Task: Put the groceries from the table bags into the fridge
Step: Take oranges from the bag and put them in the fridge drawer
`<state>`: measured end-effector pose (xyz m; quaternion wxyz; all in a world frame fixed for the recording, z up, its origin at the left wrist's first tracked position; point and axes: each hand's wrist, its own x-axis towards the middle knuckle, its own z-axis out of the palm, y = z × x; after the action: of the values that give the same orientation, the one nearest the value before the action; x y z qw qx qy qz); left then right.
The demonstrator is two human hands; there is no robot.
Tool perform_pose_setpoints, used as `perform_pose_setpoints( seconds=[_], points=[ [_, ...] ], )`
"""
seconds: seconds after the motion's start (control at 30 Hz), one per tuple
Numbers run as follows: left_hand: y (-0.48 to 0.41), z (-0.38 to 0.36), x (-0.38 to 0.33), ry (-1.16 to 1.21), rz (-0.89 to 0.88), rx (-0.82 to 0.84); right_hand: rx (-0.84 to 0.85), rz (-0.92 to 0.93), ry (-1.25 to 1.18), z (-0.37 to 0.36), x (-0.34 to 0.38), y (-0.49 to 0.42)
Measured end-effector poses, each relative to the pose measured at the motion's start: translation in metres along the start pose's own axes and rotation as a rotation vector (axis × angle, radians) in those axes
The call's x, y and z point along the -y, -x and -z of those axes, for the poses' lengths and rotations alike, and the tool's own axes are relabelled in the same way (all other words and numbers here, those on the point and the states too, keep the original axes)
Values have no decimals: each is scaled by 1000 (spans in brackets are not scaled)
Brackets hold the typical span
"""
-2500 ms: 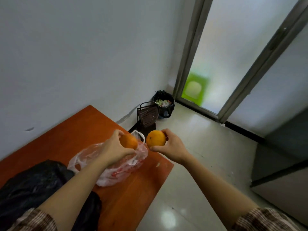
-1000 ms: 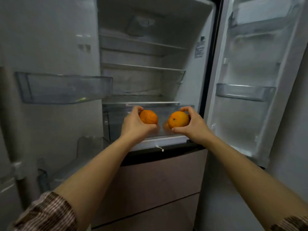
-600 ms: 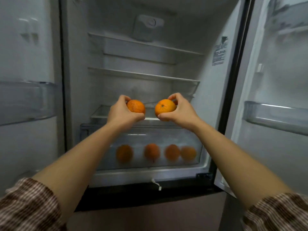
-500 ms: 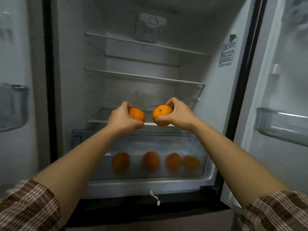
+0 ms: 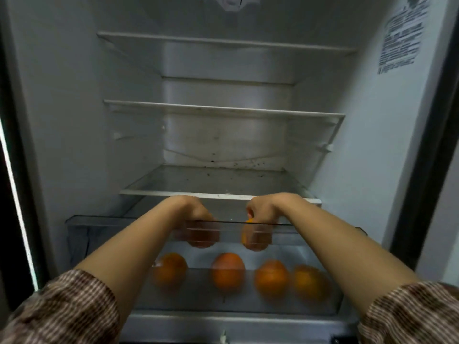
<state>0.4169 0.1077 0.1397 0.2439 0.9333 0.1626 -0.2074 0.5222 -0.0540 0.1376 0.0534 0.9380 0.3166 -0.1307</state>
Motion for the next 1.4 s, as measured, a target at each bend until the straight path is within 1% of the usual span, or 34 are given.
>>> perform_pose_setpoints(
  seconds=[0.03, 0.07, 0.17, 0.23, 0.3, 0.37, 0.4, 0.43, 0.53, 0.57, 0.63, 0.7, 0.77, 0.8, 0.83, 0.9, 0.93, 0.97, 1.03, 1.1, 1.27, 1.4],
  points=[
    [-2, 0, -1, -50, 56, 60, 30, -5, 58, -2, -1, -3],
    [-6, 0, 0, -82, 97, 82, 73, -14, 83, -4, -2, -5],
    [-14, -1, 4, -33, 137, 100, 218, -63, 9, -6, -3, -3],
    [-13, -2, 5, 41, 109, 23, 279, -88, -133, -7, -3, 0],
    [-10, -4, 4, 118, 60, -63, 256, -81, -244, -6, -3, 5],
    [-5, -4, 3, 35, -10, -176, 136, -47, -315, -5, -3, 13],
    [-1, -4, 3, -6, -44, -294, 53, -27, -351, -5, -3, 18],
    [3, -5, 3, -21, -85, -448, -32, -9, -392, -4, -2, 24],
    [23, -15, 5, 58, -255, -885, -277, 50, -528, -6, 0, 41],
    [31, -21, 8, 77, -307, -985, -361, 71, -573, -7, 2, 48],
    [43, -40, 17, 59, -368, -1132, -567, 120, -612, -12, 9, 64],
    [47, -61, 30, -50, -425, -1280, -750, 164, -616, -23, 20, 80],
    [42, -78, 45, -173, -504, -1384, -869, 138, -536, -41, 32, 93],
    [39, -83, 51, -197, -548, -1411, -958, 95, -442, -52, 38, 95],
    [36, -88, 56, -213, -585, -1413, -1083, 55, -322, -64, 42, 95],
    [31, -97, 62, -283, -627, -1390, -1318, 53, -107, -85, 46, 90],
    [29, -99, 65, -333, -642, -1394, -1377, 71, -9, -94, 47, 87],
    [27, -98, 68, -369, -653, -1392, -1394, 91, 89, -101, 46, 83],
    [23, -90, 71, -390, -654, -1348, -1356, 107, 252, -106, 38, 74],
    [17, -79, 70, -391, -635, -1284, -1298, 101, 285, -102, 31, 64],
    [-7, -64, 60, -368, -570, -1181, -1054, 74, 59, -88, 29, 47],
    [-28, -57, 53, -333, -521, -1116, -905, 10, 5, -82, 23, 29]
  ],
)
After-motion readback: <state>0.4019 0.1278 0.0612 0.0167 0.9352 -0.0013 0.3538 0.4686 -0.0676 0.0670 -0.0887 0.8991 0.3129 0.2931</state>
